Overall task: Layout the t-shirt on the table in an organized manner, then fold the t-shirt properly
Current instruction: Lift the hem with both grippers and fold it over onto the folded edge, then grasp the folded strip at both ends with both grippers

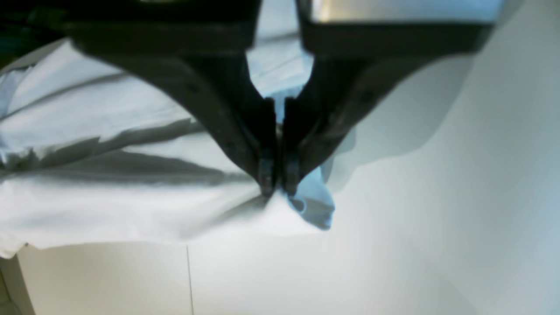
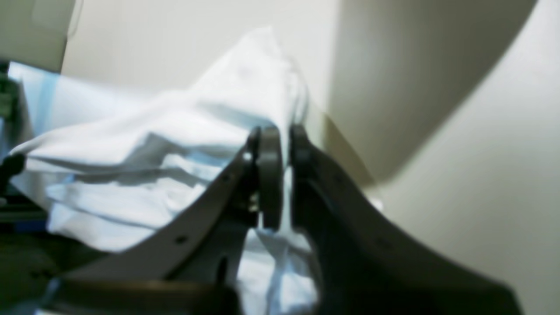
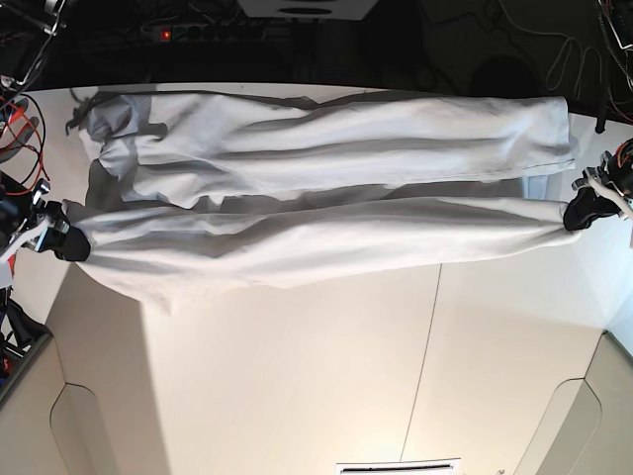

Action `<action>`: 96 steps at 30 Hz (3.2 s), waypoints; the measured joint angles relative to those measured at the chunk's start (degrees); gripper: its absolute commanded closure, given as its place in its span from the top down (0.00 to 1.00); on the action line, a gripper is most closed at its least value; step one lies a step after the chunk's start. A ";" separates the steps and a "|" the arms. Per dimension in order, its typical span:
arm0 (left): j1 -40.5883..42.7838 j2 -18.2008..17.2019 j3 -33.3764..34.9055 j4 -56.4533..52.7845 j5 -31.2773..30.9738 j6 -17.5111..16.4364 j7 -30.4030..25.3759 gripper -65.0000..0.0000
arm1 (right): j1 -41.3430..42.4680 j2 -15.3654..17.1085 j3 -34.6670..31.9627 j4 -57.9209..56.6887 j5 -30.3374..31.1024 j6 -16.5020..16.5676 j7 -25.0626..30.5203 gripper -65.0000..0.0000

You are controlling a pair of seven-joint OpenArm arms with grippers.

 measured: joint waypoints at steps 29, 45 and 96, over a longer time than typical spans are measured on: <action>6.08 5.53 -10.84 0.00 -0.72 -0.17 11.04 0.00 | -13.88 -3.52 5.73 2.86 -10.58 -0.09 3.37 0.00; 6.21 5.27 -12.31 4.33 -5.20 -0.11 10.69 0.36 | -14.19 -2.67 7.02 7.19 -6.67 -0.57 2.62 0.39; 7.32 8.90 3.82 13.20 -15.50 0.02 18.32 0.29 | 21.66 -5.68 -16.72 -34.69 -3.45 -0.72 8.81 0.00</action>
